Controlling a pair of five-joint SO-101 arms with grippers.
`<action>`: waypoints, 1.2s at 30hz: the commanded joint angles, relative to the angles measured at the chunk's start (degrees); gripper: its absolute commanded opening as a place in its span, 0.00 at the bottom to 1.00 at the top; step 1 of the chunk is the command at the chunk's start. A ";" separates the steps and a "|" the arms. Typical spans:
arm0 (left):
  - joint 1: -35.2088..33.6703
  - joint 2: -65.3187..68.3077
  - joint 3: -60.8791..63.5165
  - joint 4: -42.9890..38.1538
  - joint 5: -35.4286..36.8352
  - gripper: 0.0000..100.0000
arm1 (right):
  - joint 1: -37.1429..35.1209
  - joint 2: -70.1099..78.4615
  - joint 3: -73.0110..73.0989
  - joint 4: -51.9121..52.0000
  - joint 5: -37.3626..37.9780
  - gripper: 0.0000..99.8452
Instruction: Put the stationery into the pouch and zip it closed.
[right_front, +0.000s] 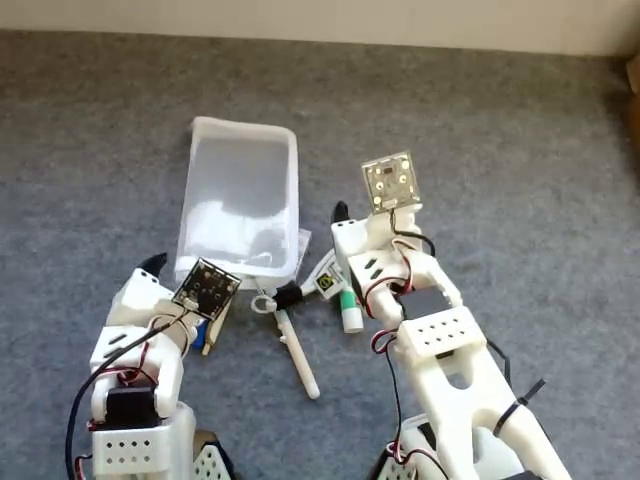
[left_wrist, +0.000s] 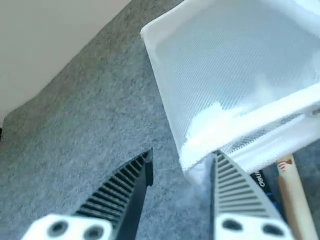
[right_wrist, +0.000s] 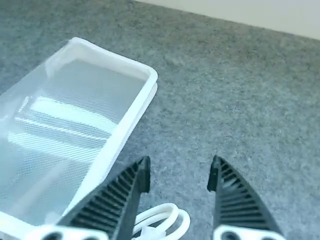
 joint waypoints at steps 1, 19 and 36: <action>1.54 -0.57 1.10 2.81 -0.88 0.20 | 0.31 -2.51 -0.22 -1.54 0.00 0.18; 1.71 27.47 -25.01 14.68 0.88 0.21 | -1.19 -2.51 -0.13 -1.36 0.09 0.18; -1.54 56.31 -28.62 -10.81 5.54 0.24 | -1.19 -2.51 -0.13 -1.45 0.09 0.18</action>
